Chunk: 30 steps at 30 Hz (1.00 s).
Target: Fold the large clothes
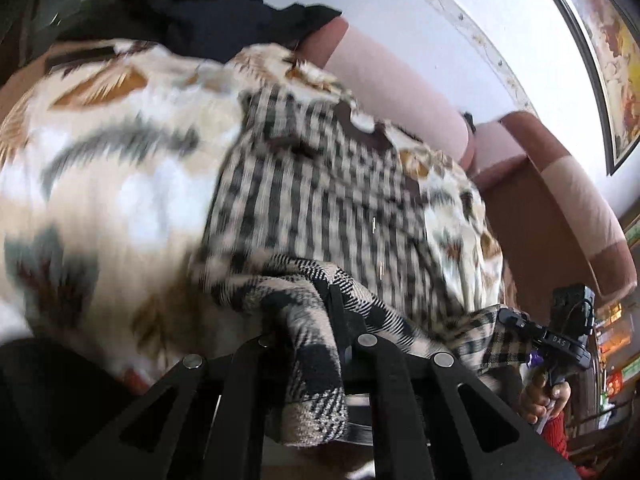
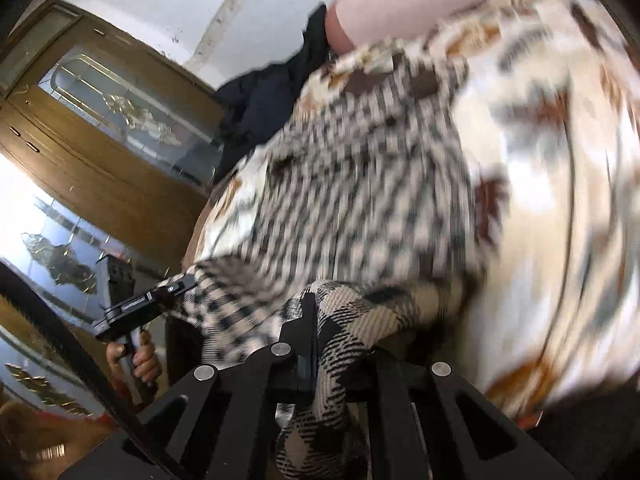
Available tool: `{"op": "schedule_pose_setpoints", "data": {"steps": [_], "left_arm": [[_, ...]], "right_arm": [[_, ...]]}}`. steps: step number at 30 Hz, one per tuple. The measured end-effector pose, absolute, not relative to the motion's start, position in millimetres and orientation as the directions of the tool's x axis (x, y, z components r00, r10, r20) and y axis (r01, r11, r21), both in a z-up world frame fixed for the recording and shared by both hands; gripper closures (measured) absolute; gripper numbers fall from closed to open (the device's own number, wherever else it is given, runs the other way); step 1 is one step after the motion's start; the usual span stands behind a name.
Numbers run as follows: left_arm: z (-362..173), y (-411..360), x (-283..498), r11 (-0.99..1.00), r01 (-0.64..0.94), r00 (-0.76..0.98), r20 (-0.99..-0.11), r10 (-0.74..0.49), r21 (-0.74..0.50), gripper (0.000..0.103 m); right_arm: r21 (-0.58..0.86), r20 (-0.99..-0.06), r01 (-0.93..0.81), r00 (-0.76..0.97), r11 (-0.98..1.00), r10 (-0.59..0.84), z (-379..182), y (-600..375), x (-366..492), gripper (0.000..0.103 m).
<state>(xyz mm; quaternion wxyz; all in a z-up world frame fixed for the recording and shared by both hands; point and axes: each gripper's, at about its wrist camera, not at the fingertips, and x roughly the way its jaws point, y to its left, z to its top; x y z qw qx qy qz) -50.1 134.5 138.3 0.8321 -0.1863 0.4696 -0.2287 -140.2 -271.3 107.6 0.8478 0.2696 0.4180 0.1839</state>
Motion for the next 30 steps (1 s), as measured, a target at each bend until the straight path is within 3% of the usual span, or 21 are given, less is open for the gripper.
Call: {"op": "schedule_pose_setpoints", "data": {"steps": [10, 21, 22, 24, 25, 28, 30], "left_arm": [[148, 96, 101, 0.858, 0.151, 0.515, -0.702, -0.492, -0.491, 0.094], [108, 77, 219, 0.838, 0.111, 0.502, -0.698, -0.511, -0.533, 0.094], [102, 79, 225, 0.823, 0.106, 0.504, -0.683, -0.528, -0.558, 0.092], [94, 83, 232, 0.786, 0.095, 0.494, -0.657, -0.57, -0.611, 0.085], [90, 87, 236, 0.758, 0.084, 0.492, -0.635, -0.596, -0.646, 0.077], [94, 105, 246, 0.687, 0.047, 0.551, -0.555, -0.623, -0.725, 0.054], [100, 118, 249, 0.657, 0.024, 0.609, -0.51, -0.607, -0.753, 0.045]], "right_arm": [[0.628, -0.558, 0.03, 0.714, 0.778, 0.423, 118, -298, -1, 0.098], [0.628, -0.636, 0.2, 0.69, 0.752, 0.347, 65, -355, 99, 0.095], [0.642, -0.632, 0.211, 0.69, 0.737, 0.353, 60, -359, 104, 0.093], [0.69, -0.609, 0.23, 0.697, 0.686, 0.378, 48, -371, 114, 0.078], [0.709, -0.596, 0.233, 0.703, 0.666, 0.388, 44, -375, 117, 0.068], [0.757, -0.555, 0.234, 0.723, 0.61, 0.411, 36, -386, 129, 0.056], [0.775, -0.523, 0.222, 0.751, 0.591, 0.404, 38, -391, 135, 0.042]]}}
